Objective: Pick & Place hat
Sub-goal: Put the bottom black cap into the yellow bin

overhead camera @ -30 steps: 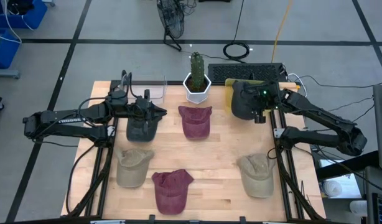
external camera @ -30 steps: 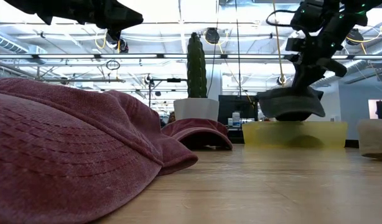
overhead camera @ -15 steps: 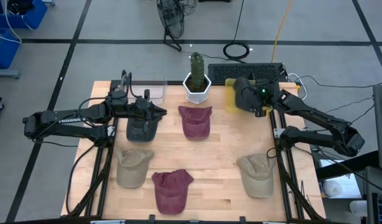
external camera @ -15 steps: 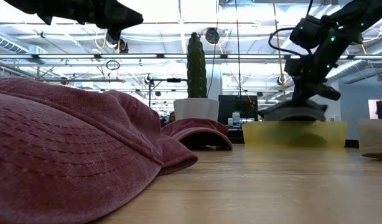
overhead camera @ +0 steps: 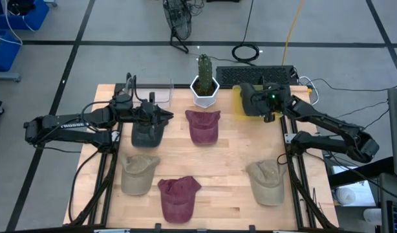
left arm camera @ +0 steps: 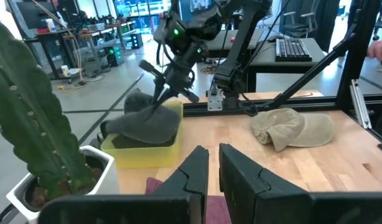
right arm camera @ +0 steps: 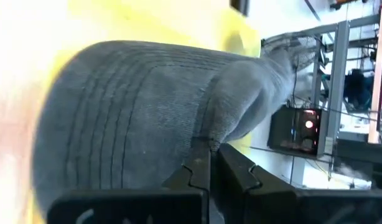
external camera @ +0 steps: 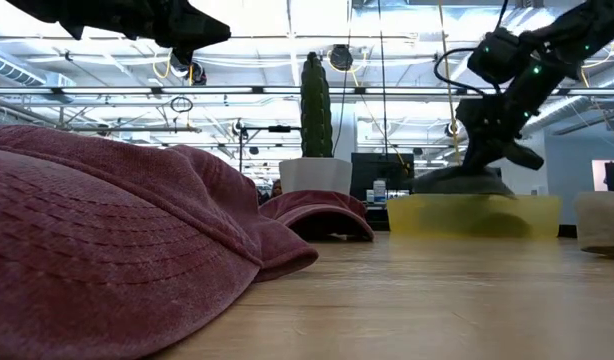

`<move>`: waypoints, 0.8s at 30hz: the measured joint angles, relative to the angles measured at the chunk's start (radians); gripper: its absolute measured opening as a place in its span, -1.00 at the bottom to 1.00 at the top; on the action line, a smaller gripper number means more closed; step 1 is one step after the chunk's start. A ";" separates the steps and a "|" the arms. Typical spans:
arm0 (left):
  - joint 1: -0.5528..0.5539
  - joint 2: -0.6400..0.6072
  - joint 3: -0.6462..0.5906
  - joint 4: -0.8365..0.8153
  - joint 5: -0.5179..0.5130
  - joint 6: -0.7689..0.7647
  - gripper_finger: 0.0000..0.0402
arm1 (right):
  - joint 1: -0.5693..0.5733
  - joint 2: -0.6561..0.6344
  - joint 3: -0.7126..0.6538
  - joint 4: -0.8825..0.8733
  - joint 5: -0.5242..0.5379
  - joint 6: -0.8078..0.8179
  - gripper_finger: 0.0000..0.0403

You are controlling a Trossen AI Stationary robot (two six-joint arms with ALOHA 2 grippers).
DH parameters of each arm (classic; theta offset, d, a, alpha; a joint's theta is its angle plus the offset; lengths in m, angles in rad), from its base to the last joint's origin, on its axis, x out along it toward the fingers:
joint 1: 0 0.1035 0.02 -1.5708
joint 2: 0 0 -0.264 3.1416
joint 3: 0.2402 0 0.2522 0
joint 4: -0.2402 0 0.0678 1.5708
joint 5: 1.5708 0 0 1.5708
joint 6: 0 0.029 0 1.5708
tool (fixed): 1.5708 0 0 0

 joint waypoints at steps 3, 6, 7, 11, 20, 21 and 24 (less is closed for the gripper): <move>0.000 0.000 0.000 0.000 0.000 0.000 -0.77 | 0.006 0.000 -0.065 0.063 0.003 -0.001 -0.98; 0.000 0.000 0.000 0.000 0.000 0.000 -0.77 | 0.015 0.001 -0.114 0.110 0.049 -0.005 -0.97; 0.000 0.000 0.000 0.000 0.000 0.001 -0.77 | 0.018 0.001 -0.120 0.126 0.067 -0.005 -0.96; 0.000 0.000 0.000 0.000 0.000 0.002 -0.77 | 0.035 0.000 -0.122 0.185 0.134 0.026 -0.90; 0.000 0.000 0.000 0.000 0.000 0.005 -0.77 | 0.093 -0.036 -0.121 0.237 0.129 0.082 -0.79; 0.000 0.000 0.000 0.000 0.000 0.005 -0.77 | 0.102 -0.042 -0.122 0.234 0.127 0.082 -0.75; 0.000 0.000 0.000 0.000 0.000 0.004 -0.77 | 0.122 -0.051 -0.121 0.225 0.127 0.099 -0.60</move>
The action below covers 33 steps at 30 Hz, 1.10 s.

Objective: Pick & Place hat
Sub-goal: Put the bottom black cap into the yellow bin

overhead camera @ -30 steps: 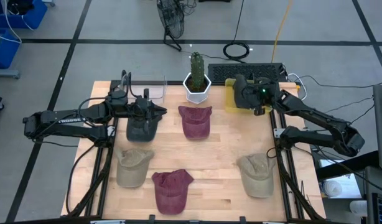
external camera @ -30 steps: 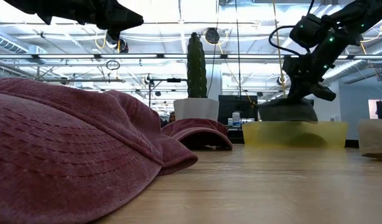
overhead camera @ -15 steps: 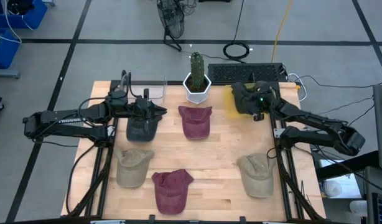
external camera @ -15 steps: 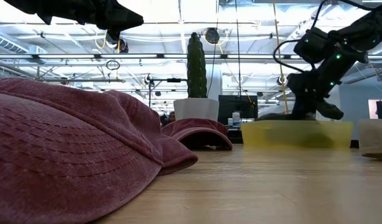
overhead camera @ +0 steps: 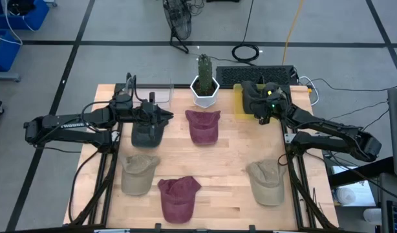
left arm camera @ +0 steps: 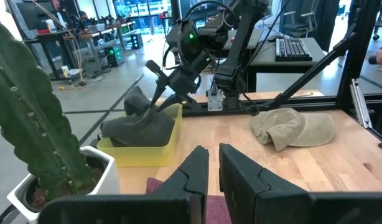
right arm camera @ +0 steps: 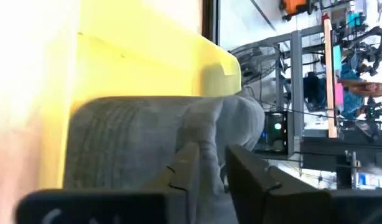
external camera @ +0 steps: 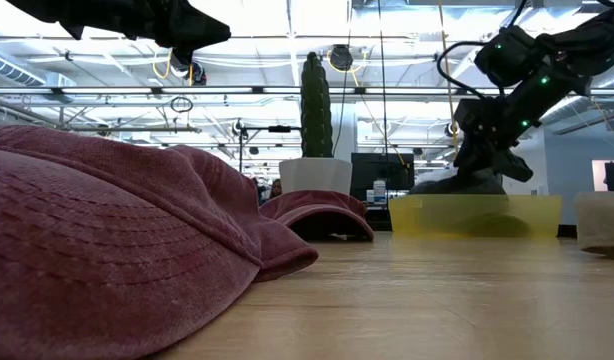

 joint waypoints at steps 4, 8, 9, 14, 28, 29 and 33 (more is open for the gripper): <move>0.000 0.000 0.000 0.000 0.000 -0.001 -0.77 | 0.014 0.000 0.000 -0.010 0.001 0.111 -0.38; 0.000 0.000 0.000 0.000 0.000 -0.001 -0.77 | 0.037 -0.013 0.017 0.009 0.013 0.267 -0.32; 0.000 0.000 0.000 0.000 0.000 0.000 -0.77 | 0.043 -0.016 0.031 0.011 0.030 0.317 -0.33; 0.000 0.000 0.000 0.000 0.000 0.001 -0.77 | 0.053 -0.031 0.116 -0.042 0.092 0.530 -0.43; 0.000 0.000 0.000 0.027 0.001 -0.042 -0.77 | -0.093 0.112 0.256 -0.379 0.135 1.043 -0.85; 0.000 0.000 0.000 0.027 0.001 -0.046 -0.77 | -0.117 0.127 0.247 -0.369 0.134 1.055 -0.88; 0.000 0.000 0.000 0.023 0.001 -0.045 -0.77 | -0.190 0.188 0.196 -0.310 0.101 1.086 -0.98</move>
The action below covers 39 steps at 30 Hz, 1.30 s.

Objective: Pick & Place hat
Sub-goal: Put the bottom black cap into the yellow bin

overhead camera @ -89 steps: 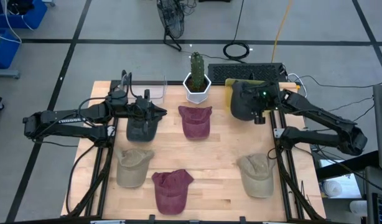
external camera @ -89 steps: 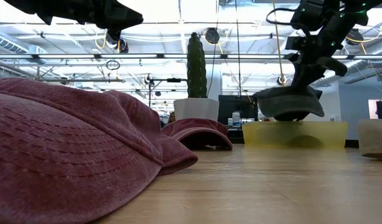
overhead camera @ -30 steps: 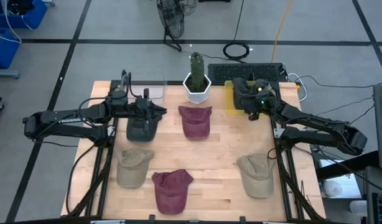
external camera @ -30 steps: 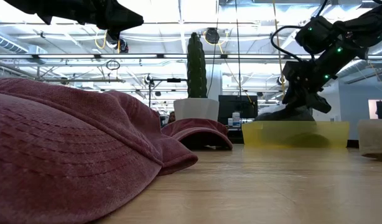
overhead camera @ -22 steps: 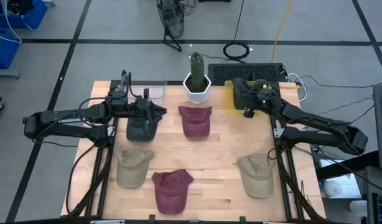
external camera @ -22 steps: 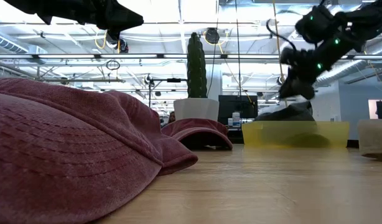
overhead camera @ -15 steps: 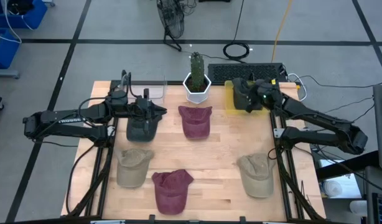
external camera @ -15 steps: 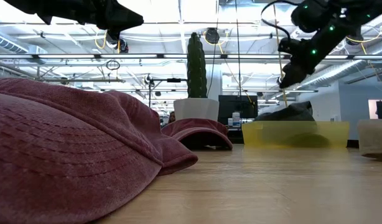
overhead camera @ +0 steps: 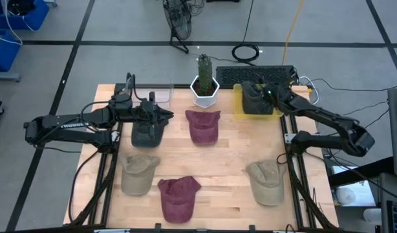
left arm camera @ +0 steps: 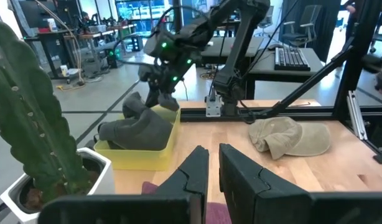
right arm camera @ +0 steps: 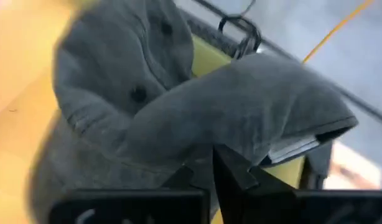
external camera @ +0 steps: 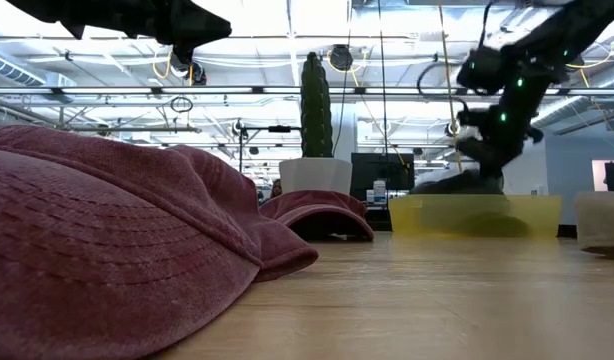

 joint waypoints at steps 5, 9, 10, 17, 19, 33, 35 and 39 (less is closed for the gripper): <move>0.000 0.000 0.000 0.000 0.000 0.017 -0.77 | -0.044 0.082 -0.033 0.039 -0.063 0.021 -0.99; 0.000 0.000 0.000 0.000 0.000 0.023 -0.77 | -0.063 0.140 -0.037 0.074 -0.068 0.020 -0.98; 0.000 0.000 0.000 0.000 0.000 0.023 -0.77 | -0.067 0.154 -0.037 0.084 -0.066 0.020 -0.98; 0.000 0.000 0.000 0.000 0.000 0.020 -0.77 | -0.074 0.240 -0.037 0.127 -0.012 0.020 -0.98; 0.000 0.000 0.000 -0.001 0.000 0.020 -0.77 | -0.074 0.256 -0.037 0.137 -0.011 0.026 -0.98; 0.000 0.000 0.000 -0.001 0.000 0.014 -0.77 | -0.087 0.306 -0.037 0.224 -0.073 0.068 -0.99; 0.000 0.000 0.000 -0.001 0.000 0.011 -0.77 | -0.086 0.309 -0.038 0.240 -0.073 0.084 -0.99; 0.000 0.000 0.000 -0.001 0.000 0.011 -0.77 | -0.085 0.274 -0.042 0.266 -0.090 0.108 -0.98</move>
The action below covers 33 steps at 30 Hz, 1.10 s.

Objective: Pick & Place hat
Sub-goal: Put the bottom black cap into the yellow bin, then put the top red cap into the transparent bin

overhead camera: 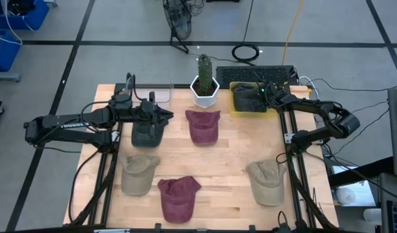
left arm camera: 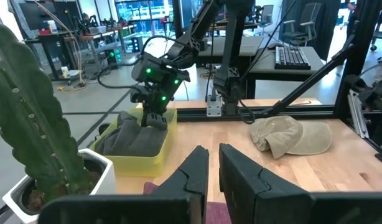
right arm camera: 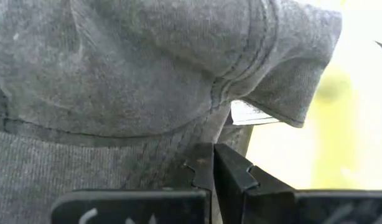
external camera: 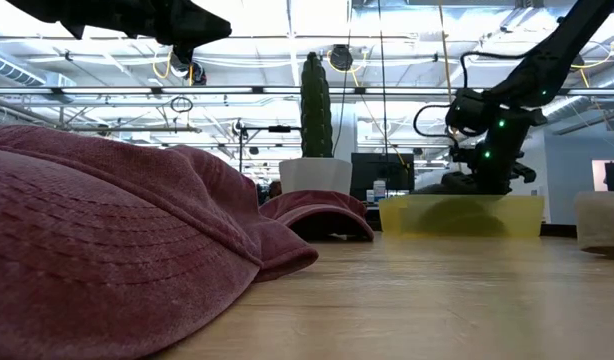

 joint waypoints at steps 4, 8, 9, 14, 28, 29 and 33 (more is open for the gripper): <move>0.000 0.000 0.000 -0.003 0.000 0.005 -0.77 | 0.008 -0.089 -0.001 -0.010 -0.004 -0.028 -0.98; 0.000 0.000 0.000 -0.004 0.000 0.008 -0.77 | 0.007 -0.188 0.000 -0.068 0.002 -0.030 -0.98; 0.000 0.000 0.000 -0.004 0.000 0.008 -0.77 | 0.006 -0.211 0.000 -0.086 0.004 -0.031 -0.98; 0.000 0.000 0.000 -0.003 0.000 0.008 -0.77 | 0.022 -0.293 0.000 -0.145 0.001 -0.008 -0.98; 0.000 0.000 0.000 -0.014 0.000 0.005 -0.77 | 0.311 -0.299 0.001 -0.066 -0.116 0.098 -0.98; 0.000 0.000 0.000 -0.023 0.000 0.005 -0.77 | 0.336 -0.300 0.001 -0.064 -0.116 0.098 -0.98; 0.000 0.000 0.000 -0.051 0.000 -0.008 -0.77 | 0.435 -0.304 0.001 -0.046 -0.118 0.098 -0.98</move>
